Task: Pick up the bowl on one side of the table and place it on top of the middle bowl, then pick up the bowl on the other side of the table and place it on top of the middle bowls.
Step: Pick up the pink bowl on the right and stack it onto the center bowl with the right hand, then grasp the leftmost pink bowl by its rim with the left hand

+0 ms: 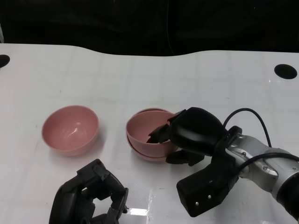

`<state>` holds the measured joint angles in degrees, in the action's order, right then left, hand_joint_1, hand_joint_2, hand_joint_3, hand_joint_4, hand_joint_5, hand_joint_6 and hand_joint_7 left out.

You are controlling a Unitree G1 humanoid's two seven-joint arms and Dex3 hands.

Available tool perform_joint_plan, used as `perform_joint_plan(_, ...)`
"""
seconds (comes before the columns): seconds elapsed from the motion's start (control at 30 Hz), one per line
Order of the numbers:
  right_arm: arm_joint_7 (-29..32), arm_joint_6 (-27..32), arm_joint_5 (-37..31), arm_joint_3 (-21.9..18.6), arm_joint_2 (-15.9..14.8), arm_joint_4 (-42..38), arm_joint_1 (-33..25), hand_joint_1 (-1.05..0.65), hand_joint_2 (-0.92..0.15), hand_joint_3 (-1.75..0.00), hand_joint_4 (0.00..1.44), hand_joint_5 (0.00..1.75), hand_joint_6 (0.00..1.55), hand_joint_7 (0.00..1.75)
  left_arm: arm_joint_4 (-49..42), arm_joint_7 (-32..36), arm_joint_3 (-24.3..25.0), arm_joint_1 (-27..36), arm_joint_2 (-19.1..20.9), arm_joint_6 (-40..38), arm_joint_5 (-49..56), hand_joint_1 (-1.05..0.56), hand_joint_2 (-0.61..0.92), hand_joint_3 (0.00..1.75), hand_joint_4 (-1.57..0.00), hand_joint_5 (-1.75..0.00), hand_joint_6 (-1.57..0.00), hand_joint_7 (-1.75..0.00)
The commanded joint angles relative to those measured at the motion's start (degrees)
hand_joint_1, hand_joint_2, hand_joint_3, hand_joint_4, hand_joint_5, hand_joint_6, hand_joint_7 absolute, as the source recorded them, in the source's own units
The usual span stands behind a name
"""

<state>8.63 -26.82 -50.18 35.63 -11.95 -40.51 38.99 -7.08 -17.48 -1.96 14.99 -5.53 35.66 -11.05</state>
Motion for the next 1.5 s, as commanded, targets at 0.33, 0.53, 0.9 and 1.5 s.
perform_joint_plan(0.33,-4.1,4.46,2.38,-2.82,-4.22,12.49,-6.24,-0.78,-0.92,-0.44,0.26,0.28,0.37,0.0,0.66,0.2,0.15,0.48,0.62,0.15,-0.64,-0.15,0.6,0.96,-0.82,-1.74,-0.79,-1.48)
perform_joint_plan(0.53,-2.74,6.04,6.79,-8.33,-5.32,22.61,-14.1,-0.74,-0.92,-0.43,0.22,0.27,0.3,0.0,0.2,0.46,0.41,0.17,0.72,0.63,-0.27,-0.15,0.6,0.96,-0.83,-1.74,-0.79,-1.48)
perform_joint_plan(0.9,1.81,-0.08,12.57,-14.04,-5.05,26.86,-21.5,-0.63,-0.92,-0.41,0.19,0.39,0.3,0.01,-0.06,0.69,0.99,0.04,1.04,0.57,0.13,-0.15,0.6,0.96,-0.83,-1.73,-0.79,-1.49)
perform_joint_plan(1.5,-6.45,-23.95,42.1,-21.83,-2.0,23.97,-36.58,-0.24,-0.92,-0.25,0.65,1.1,0.86,0.44,0.24,1.02,2.58,-0.76,2.38,1.75,-0.58,-0.16,0.73,0.62,-0.74,-1.22,-0.82,-0.87)
